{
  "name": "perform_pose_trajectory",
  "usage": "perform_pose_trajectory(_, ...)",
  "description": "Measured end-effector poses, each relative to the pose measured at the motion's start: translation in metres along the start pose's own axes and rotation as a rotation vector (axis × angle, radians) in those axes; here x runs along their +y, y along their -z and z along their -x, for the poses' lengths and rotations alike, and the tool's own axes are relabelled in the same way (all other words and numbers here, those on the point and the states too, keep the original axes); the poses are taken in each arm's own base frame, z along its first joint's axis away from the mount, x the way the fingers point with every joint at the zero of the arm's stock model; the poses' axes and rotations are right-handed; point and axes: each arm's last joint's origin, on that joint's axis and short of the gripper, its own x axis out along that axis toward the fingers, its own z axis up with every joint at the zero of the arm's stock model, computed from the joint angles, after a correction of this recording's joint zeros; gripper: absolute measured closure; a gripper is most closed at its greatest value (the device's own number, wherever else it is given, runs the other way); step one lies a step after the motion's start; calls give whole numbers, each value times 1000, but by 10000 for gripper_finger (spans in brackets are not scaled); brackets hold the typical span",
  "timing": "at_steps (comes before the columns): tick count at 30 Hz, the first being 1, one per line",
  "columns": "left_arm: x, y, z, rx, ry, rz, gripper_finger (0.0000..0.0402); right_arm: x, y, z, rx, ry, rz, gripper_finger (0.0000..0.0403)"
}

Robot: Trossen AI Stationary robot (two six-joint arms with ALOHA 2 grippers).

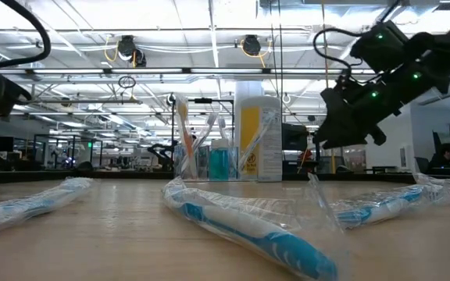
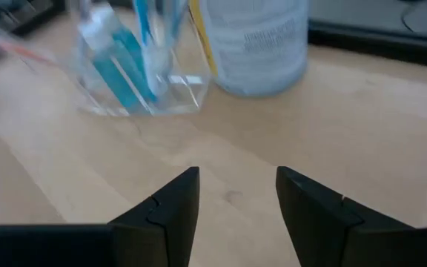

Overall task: Pick & Place toothbrushing station
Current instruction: Put the left green toothbrush into the left section of the transparent organizer

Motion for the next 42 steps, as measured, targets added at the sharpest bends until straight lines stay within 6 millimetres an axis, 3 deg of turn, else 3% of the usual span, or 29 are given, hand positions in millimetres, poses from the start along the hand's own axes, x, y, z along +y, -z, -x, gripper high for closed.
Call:
perform_pose_trajectory(7, 2, -3, 0, -4, -24, -38, 339, -7, 7, 5, -158, -98, -80, 232)
perform_pose_trajectory(12, 1, -5, 8, -32, 36, -97, 389, -12, 12, 7, -171, -107, -83, 232)
perform_pose_trajectory(19, 1, -14, 45, -283, 270, -183, 373, -9, 13, 8, -130, -193, 0, 232)
perform_pose_trajectory(24, 3, -28, 75, -531, 393, -298, 391, -5, 15, 9, -115, -230, 43, 232)
perform_pose_trajectory(33, -10, -64, 119, -881, 483, -556, 375, 4, 13, 14, -169, -301, 89, 232)
perform_pose_trajectory(42, -31, -106, 151, -1172, 517, -756, 393, 16, 20, 21, -164, -373, 164, 232)
